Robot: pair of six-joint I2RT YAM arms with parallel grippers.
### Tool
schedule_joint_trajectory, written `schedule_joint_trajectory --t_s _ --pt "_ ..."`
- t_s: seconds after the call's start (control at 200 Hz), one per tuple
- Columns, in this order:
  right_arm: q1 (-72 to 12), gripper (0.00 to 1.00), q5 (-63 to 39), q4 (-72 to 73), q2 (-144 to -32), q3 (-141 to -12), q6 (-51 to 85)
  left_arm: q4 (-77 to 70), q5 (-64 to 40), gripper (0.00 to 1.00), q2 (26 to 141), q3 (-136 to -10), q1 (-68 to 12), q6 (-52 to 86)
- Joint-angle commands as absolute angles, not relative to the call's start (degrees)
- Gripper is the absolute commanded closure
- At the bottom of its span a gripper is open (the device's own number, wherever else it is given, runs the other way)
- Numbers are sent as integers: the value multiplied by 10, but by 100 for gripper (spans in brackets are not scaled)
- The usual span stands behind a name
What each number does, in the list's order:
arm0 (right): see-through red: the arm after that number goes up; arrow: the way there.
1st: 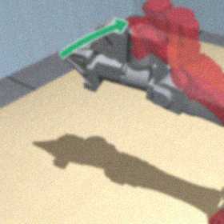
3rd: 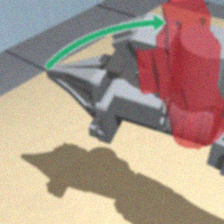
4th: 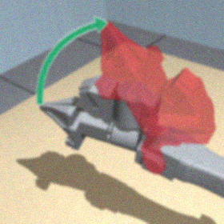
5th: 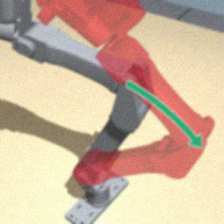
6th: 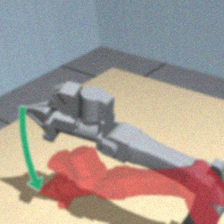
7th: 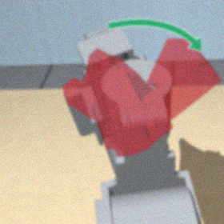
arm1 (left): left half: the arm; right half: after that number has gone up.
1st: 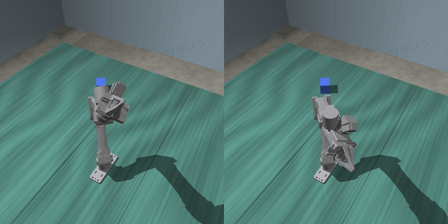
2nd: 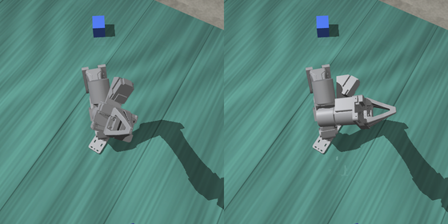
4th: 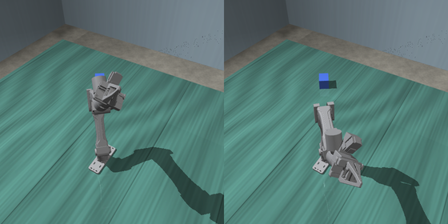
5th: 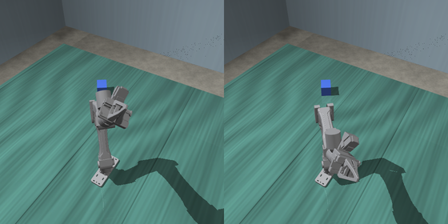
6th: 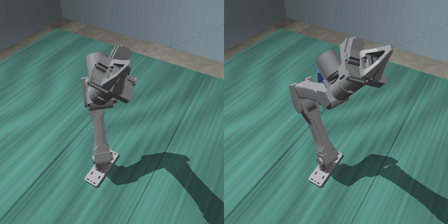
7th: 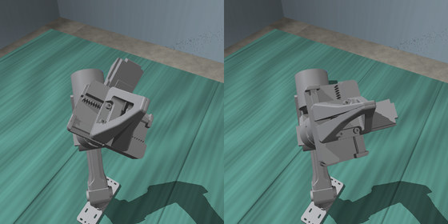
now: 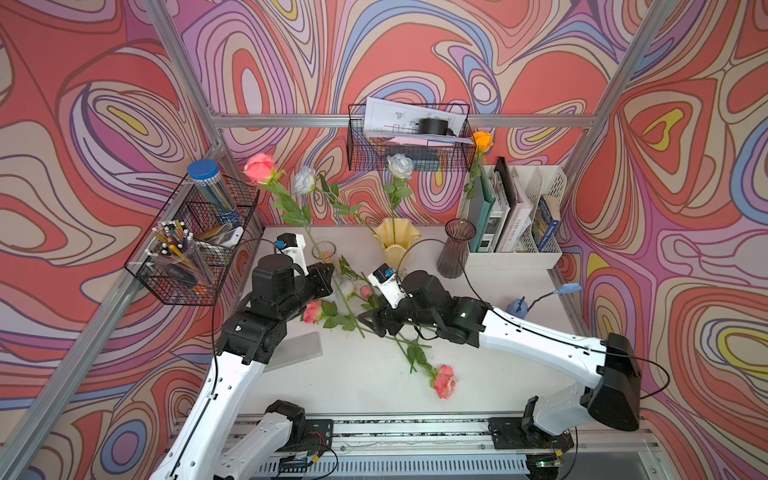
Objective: Arrange the flowers in different vases according to their colors
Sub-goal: Insert the flower into the vase.
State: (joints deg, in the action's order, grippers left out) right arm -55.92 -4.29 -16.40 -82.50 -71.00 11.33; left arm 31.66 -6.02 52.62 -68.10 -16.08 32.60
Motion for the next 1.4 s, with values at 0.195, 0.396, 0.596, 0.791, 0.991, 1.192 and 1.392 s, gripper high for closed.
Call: schedule_joint_trajectory --t_s 0.195,0.396,0.596,0.791,0.991,1.192,1.392 --pt "-508 14 45 -247 -675 -649 103 273 136 100 612 -822 -157 117" --pt "-498 14 51 -232 -651 -607 111 123 181 100 659 -809 -157 40" --pt "-472 14 27 -211 -640 -582 118 -10 190 100 707 -785 -143 -16" --pt "-450 14 13 -202 -652 -577 119 -83 170 100 754 -779 -108 4" --pt "-425 14 0 -195 -665 -570 121 -123 146 100 797 -759 -90 49" --pt "-409 14 -17 -186 -674 -567 120 -150 137 100 808 -720 -89 76" --pt "-404 14 -23 -181 -687 -564 118 -175 130 100 815 -681 -89 84"
